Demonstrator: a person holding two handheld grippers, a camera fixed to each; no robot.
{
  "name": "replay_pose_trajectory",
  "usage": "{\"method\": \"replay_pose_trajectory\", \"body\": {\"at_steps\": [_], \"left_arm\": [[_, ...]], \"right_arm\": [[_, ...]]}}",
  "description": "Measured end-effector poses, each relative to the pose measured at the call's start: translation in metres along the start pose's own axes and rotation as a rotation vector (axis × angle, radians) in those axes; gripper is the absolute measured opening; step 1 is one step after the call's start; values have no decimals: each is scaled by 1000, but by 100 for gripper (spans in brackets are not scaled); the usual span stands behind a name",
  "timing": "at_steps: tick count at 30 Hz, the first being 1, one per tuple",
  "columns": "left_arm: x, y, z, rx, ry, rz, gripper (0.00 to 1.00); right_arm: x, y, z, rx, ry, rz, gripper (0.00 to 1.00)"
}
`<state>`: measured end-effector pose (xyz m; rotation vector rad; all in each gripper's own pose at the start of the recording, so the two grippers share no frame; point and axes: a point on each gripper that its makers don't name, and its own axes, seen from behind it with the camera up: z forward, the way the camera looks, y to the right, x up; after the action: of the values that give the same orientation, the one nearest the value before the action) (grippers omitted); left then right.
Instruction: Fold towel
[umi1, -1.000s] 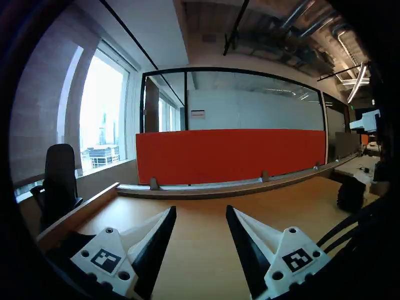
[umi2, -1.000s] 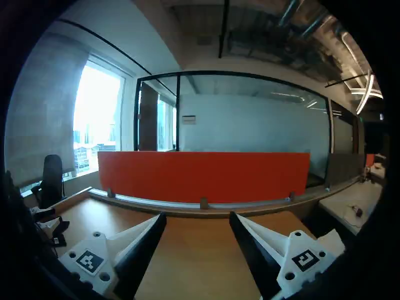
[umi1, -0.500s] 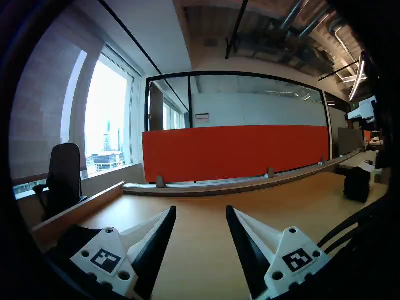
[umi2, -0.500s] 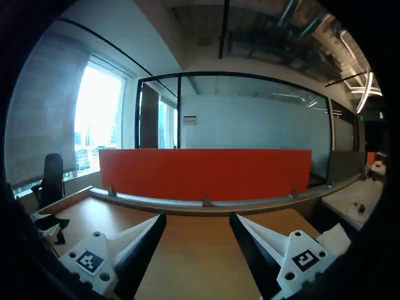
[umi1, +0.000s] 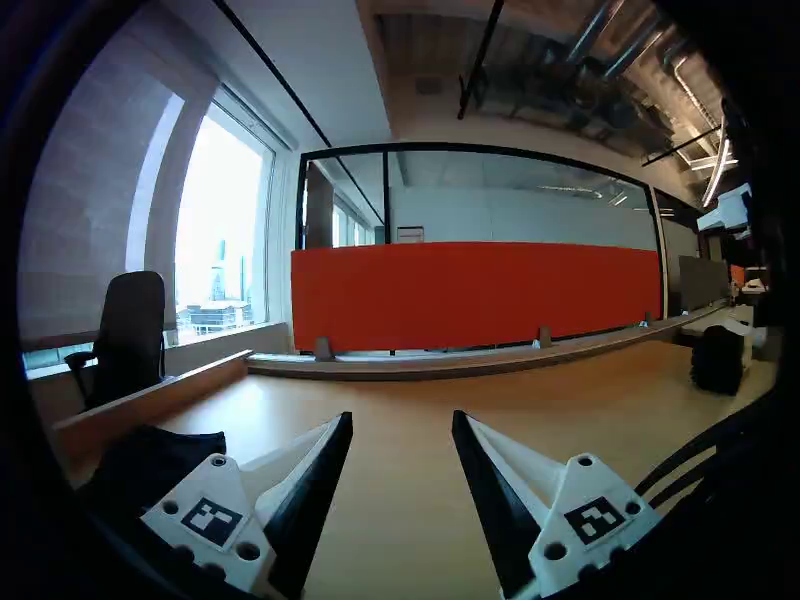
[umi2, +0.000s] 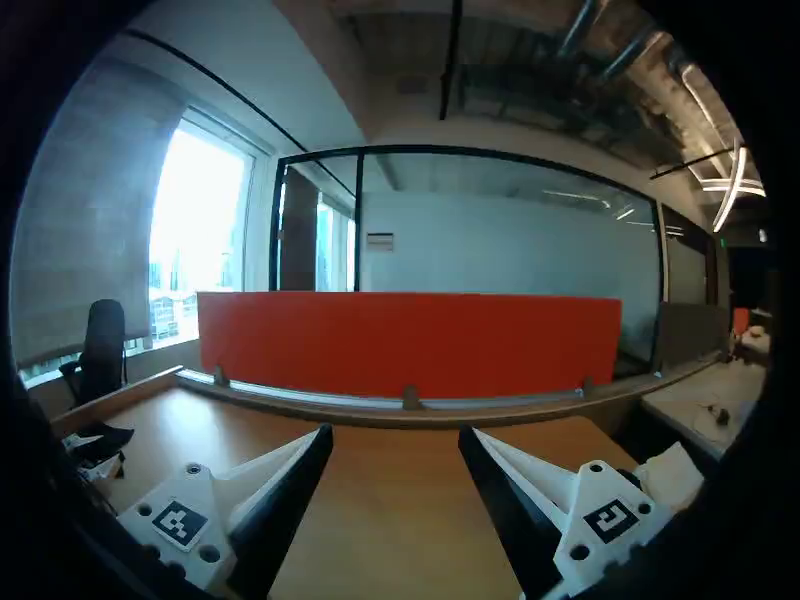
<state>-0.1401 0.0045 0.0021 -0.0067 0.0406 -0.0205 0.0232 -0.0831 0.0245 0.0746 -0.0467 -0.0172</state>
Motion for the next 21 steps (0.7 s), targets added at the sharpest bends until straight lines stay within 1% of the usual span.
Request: {"method": "replay_pose_trajectory", "body": {"at_steps": [11,14,17,21], "left_arm": [[-21,-1,-2,8,1,0,72],[-23,-1,-3,10,1,-6,73],[-23,-3,-3,10,4,-22,72],[-24,-6,-3,13,-4,-26,73]], "right_arm": [[-11,3,-4,-3,2,-15,97],[-16,3,-4,0,-3,-18,97],[-18,2,-5,3,-6,-20,97],[-17,1,-6,3,-5,-24,97]]}}
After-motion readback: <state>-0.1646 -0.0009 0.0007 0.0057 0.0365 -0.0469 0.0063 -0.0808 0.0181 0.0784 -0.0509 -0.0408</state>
